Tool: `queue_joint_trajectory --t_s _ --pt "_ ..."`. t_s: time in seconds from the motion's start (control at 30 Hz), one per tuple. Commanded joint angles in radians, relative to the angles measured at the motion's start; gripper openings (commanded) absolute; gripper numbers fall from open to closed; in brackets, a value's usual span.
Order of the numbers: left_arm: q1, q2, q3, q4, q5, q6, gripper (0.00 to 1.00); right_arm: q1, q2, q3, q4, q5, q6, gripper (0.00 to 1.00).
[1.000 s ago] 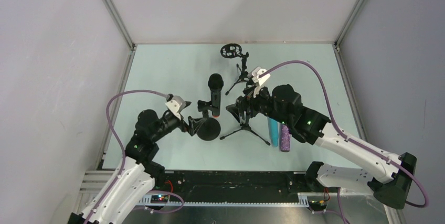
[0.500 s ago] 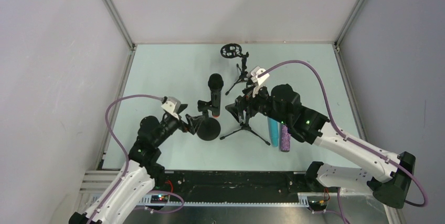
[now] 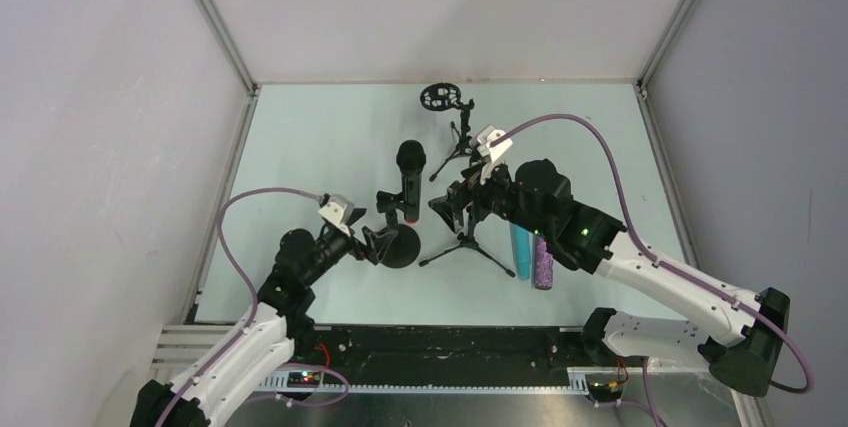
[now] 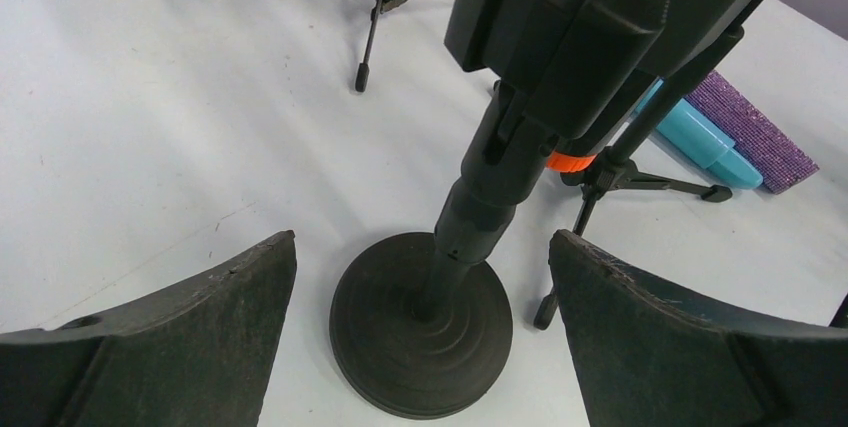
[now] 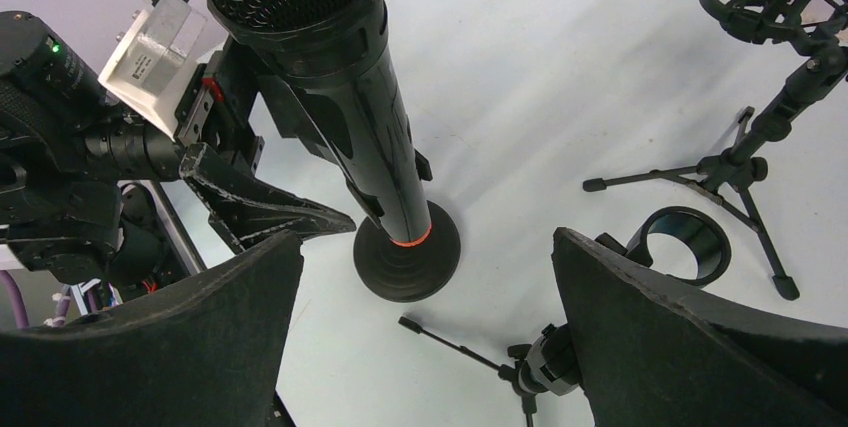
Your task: Attach the microphones to the stand
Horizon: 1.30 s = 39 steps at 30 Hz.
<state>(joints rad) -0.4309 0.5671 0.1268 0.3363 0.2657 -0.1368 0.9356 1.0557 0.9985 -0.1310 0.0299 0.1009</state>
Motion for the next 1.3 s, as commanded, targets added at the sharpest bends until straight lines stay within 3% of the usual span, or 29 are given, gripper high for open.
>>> queue_joint_trajectory --t_s 0.0,0.83,1.07,1.27 --pt "-0.028 0.040 -0.005 0.107 -0.024 0.045 0.99 -0.004 0.008 0.003 0.008 0.005 0.013 1.00" --pt "-0.057 0.376 -0.030 0.509 0.080 0.272 0.86 -0.025 -0.008 0.003 -0.006 0.006 0.022 1.00" --pt "-0.057 0.466 0.006 0.524 0.171 0.303 0.64 -0.032 -0.016 0.003 -0.011 0.004 0.019 1.00" --pt "-0.057 0.486 0.012 0.531 0.196 0.330 0.55 -0.037 -0.020 0.003 -0.019 0.006 0.020 1.00"
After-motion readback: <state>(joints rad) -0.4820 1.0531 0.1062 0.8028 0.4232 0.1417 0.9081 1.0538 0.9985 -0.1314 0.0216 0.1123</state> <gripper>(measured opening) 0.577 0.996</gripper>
